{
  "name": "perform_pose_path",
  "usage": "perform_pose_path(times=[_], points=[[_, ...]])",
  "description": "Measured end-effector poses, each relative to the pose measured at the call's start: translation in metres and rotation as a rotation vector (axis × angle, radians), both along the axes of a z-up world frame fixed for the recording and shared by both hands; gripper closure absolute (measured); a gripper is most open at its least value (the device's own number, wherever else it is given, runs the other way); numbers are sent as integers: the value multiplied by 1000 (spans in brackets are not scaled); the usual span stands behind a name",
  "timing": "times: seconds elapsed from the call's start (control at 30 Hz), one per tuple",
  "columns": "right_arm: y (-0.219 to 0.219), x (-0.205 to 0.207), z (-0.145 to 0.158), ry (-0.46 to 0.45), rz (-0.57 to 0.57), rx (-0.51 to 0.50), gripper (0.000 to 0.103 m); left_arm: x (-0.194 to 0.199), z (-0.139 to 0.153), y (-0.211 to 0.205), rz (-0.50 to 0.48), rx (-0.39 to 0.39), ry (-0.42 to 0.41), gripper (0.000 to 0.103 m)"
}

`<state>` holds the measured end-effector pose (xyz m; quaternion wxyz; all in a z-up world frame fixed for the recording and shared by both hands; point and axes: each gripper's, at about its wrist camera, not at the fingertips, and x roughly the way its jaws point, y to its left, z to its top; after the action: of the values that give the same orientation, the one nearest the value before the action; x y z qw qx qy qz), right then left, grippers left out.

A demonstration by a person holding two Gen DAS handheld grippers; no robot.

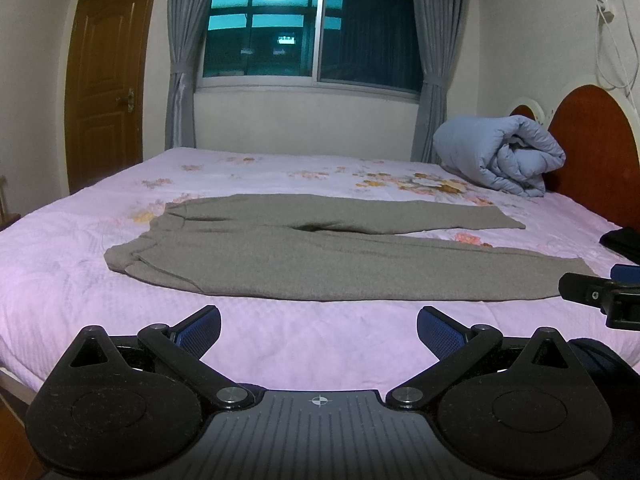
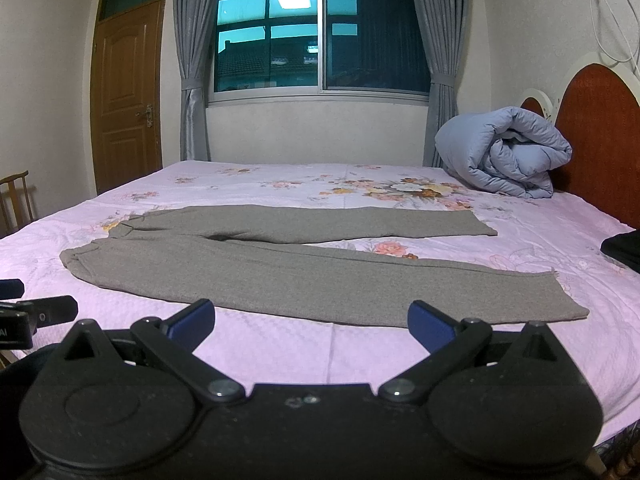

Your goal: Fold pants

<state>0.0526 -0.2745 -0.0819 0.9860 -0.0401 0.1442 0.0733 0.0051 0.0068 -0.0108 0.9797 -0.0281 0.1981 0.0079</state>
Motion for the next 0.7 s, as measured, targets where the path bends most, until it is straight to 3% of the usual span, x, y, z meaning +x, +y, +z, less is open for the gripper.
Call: perform_pose_path(times=[0.47,0.6,0.7], points=[[-12,9,8,3,16,50,6,18,3,28,4,-102,65,0],[-18,37,31,-45,30,57,6,51,19,61,75,-51,32,0],[-13,71,57,-73,42,54,6,89,32,97,134,-59,39,0]])
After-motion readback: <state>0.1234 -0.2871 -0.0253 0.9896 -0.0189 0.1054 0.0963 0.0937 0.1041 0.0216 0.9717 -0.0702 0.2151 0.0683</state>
